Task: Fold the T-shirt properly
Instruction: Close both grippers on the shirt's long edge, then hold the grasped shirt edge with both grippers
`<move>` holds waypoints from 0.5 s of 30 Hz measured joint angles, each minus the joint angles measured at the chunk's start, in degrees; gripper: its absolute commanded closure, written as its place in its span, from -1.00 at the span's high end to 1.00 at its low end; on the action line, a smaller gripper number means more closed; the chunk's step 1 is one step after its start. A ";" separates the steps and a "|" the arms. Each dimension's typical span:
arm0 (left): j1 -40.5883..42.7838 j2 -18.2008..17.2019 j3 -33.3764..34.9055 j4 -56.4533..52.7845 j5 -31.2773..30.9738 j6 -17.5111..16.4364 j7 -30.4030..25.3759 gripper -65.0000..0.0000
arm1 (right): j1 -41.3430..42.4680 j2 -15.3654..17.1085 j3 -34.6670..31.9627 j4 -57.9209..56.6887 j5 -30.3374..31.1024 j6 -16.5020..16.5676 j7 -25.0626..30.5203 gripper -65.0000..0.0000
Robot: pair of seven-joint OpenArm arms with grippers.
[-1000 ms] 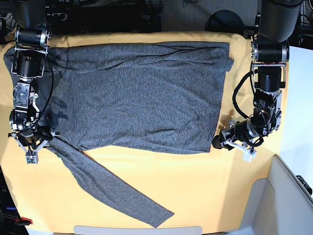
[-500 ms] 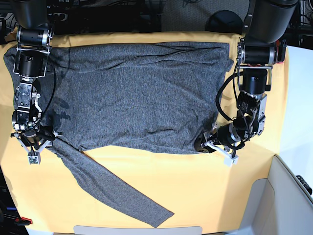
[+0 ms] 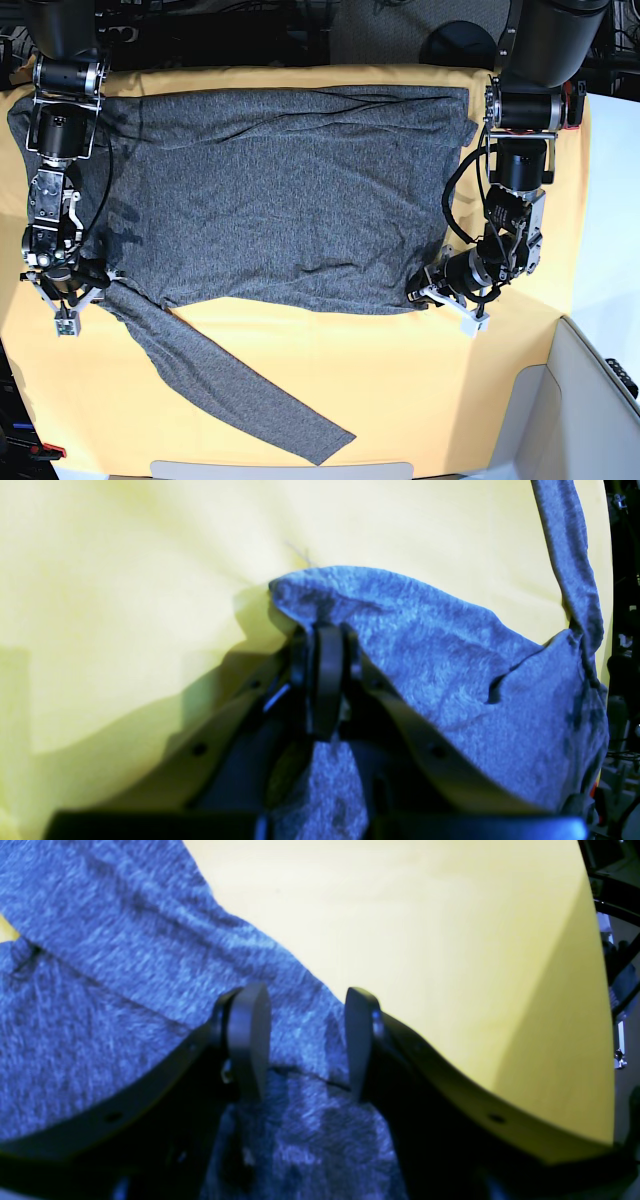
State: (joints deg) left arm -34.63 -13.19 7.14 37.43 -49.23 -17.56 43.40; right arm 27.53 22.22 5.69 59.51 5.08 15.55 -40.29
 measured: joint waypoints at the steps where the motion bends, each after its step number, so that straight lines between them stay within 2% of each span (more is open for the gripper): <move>1: 0.00 0.00 0.00 0.00 0.02 -0.02 0.02 -0.99 | 0.04 0.42 0.94 0.00 0.24 -0.02 0.02 -0.24; 3: 0.00 0.00 0.00 0.00 0.00 0.00 0.00 -0.99 | 0.61 1.88 2.73 -0.11 0.09 -0.39 -0.35 -0.19; 8: 0.00 0.00 0.00 -0.02 0.00 0.00 0.02 -0.99 | 3.63 5.51 3.63 -6.12 -0.28 -0.24 0.22 0.11; 11: 0.00 -0.02 0.00 -0.02 0.02 0.00 0.02 -0.99 | 3.69 5.66 3.54 -8.83 -0.20 6.19 0.04 0.22; 15: 0.02 0.00 0.00 -0.02 0.00 0.00 0.00 -0.99 | 3.23 5.35 3.39 -9.22 0.00 9.35 0.00 0.25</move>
State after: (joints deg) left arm -34.61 -13.19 7.14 37.41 -49.23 -17.56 43.40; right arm 30.76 27.57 9.08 50.28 5.08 24.91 -40.29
